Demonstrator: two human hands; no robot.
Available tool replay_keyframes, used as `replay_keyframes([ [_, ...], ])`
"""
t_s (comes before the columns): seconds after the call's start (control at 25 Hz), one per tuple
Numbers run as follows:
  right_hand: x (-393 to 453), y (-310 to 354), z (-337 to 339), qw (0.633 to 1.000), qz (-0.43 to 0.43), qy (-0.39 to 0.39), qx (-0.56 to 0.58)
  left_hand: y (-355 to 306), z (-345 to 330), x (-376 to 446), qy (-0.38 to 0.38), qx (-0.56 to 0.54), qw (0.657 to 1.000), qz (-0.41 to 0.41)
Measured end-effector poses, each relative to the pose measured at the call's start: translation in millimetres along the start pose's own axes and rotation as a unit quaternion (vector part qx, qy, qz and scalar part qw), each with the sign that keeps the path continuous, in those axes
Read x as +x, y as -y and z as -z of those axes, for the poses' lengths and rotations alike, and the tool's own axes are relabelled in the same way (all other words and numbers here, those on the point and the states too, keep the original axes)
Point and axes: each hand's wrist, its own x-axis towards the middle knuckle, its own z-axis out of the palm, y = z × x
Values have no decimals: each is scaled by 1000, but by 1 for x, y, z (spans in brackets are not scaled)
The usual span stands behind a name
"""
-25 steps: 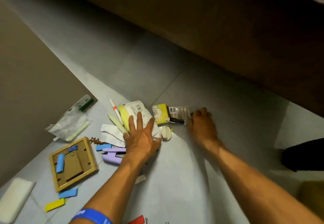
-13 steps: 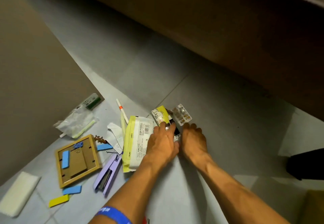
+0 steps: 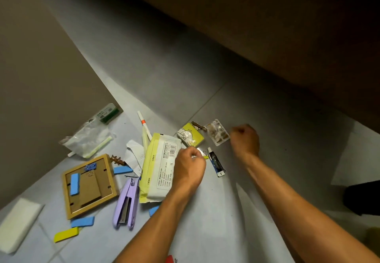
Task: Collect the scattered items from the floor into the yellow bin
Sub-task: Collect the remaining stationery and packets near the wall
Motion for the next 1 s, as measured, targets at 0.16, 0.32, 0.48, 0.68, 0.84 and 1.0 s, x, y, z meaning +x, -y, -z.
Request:
replay_keyframes([
  [0.16, -2, 1, -28, 961, 120, 65, -241, -11, 9, 26, -98, 151, 977, -110],
  [0.32, -15, 5, -48, 976, 39, 104, -186, -16, 2, 50, -74, 319, 939, -107],
  [0.48, -33, -4, -33, 982, -3, 185, -23, -4, 3, 48, -52, 310, 942, -121],
  [0.68, -86, -22, -1, 941, -81, 228, 237, -9, 26, 3, 15, 23, 997, -76],
  [0.84, -136, -23, 62, 913, -71, 228, 330, -29, 32, -73, 105, -200, 974, 4],
  [1.0, -223, -53, 169, 850, -65, 177, 492, -64, 11, -182, 287, -266, 920, 22],
])
